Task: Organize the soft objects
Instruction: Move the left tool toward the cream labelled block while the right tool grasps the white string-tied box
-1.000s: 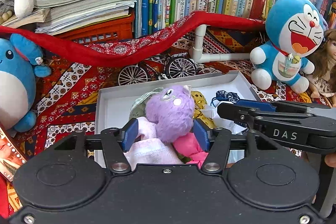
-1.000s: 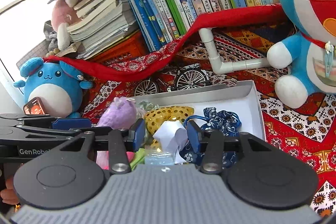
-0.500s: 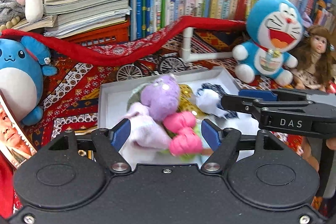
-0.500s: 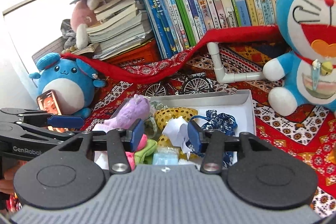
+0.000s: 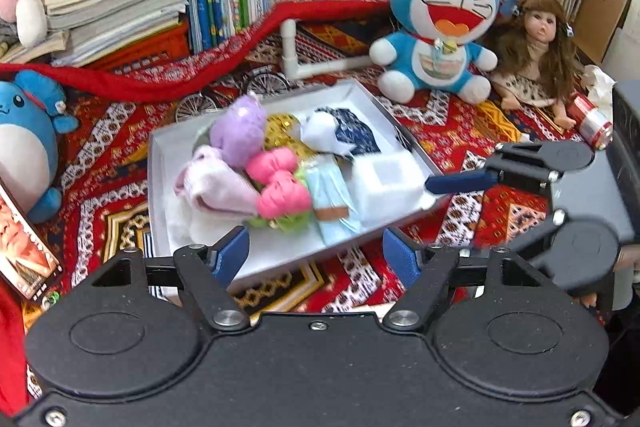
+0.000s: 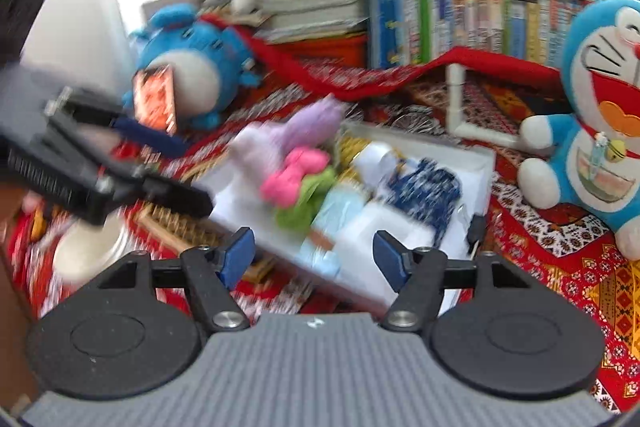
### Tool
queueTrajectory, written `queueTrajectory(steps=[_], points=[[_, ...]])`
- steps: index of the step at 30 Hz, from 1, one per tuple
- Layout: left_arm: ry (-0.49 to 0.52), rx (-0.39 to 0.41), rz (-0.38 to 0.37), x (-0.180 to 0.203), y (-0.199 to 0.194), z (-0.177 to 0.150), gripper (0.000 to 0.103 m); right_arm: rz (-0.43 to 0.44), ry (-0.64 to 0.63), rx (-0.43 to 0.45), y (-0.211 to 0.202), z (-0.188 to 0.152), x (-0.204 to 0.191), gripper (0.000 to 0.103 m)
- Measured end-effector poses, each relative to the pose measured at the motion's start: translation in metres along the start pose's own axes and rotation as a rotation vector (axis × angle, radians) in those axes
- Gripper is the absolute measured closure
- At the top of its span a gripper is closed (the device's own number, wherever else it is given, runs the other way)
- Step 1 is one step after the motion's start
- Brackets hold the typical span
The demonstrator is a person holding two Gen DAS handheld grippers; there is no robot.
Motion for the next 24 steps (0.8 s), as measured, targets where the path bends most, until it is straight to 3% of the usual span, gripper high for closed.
queueTrajectory(steps=[11,19,21,24], points=[[-0.190,-0.243,0.006,-0.009,0.024,-0.015,0.039,0.036,-0.251,-0.106,0.014,-0.037,-0.060,0.025],[-0.248,-0.359,0.007,-0.003,0.049,-0.022,0.055,0.007,-0.299,-0.145,0.022,-0.044,-0.070,0.027],[-0.243,-0.357,0.006,0.000,0.051,-0.020,0.055,0.004,-0.286,-0.168,0.028,-0.044,-0.068,0.031],[-0.240,-0.357,0.013,0.001,0.052,-0.020,0.055,0.006,-0.274,-0.210,0.036,-0.046,-0.067,0.047]])
Point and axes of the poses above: each gripper's, at about its wrist camera, not at the fingertips, and y roughly the way its jaws point, x to its right, z to its top, the point moved 7 cm from there along y, roughly the way its jaws point, and after that the axes turned 9 degrees about -z, right-handed, at the moved point
